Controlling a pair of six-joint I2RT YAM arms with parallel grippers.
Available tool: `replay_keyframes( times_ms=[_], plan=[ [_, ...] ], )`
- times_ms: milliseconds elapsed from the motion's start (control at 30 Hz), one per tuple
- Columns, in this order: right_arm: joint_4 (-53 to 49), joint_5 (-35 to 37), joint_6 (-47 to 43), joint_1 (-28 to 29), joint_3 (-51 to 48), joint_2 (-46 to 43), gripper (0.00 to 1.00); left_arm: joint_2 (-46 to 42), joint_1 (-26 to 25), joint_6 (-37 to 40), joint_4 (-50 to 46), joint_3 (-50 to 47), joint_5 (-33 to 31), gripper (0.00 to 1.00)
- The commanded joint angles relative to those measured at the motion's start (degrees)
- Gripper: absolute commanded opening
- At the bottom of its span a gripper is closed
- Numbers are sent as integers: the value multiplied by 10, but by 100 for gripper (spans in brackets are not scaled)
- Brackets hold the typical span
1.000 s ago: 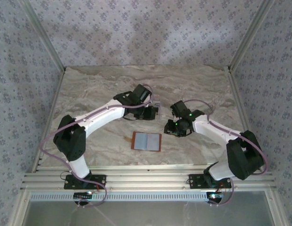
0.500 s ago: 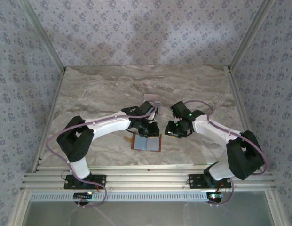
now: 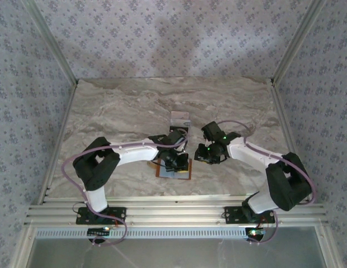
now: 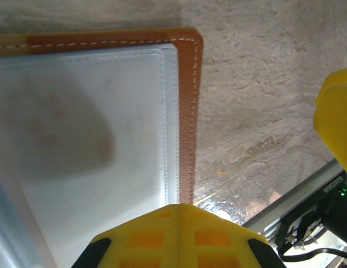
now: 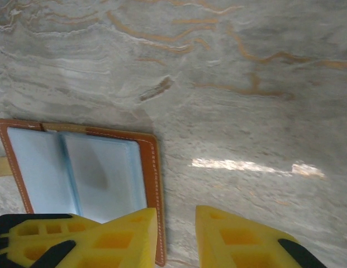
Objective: Take the credit cards out of the card holder
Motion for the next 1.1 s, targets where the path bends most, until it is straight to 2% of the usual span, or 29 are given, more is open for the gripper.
replay_keyframes(
  times_ms=[0, 300, 900, 1067],
  plan=[
    [39, -33, 24, 11, -1, 26, 24, 9, 3, 2, 11, -7, -9, 0],
    [71, -42, 33, 26, 17, 78, 8, 19, 6, 2, 19, -28, -10, 0],
    [88, -41, 36, 34, 11, 120, 7, 28, 6, 11, 11, -29, -12, 0],
    [72, -24, 32, 34, 6, 126, 6, 21, 5, 30, -46, -17, -66, 0]
  ],
)
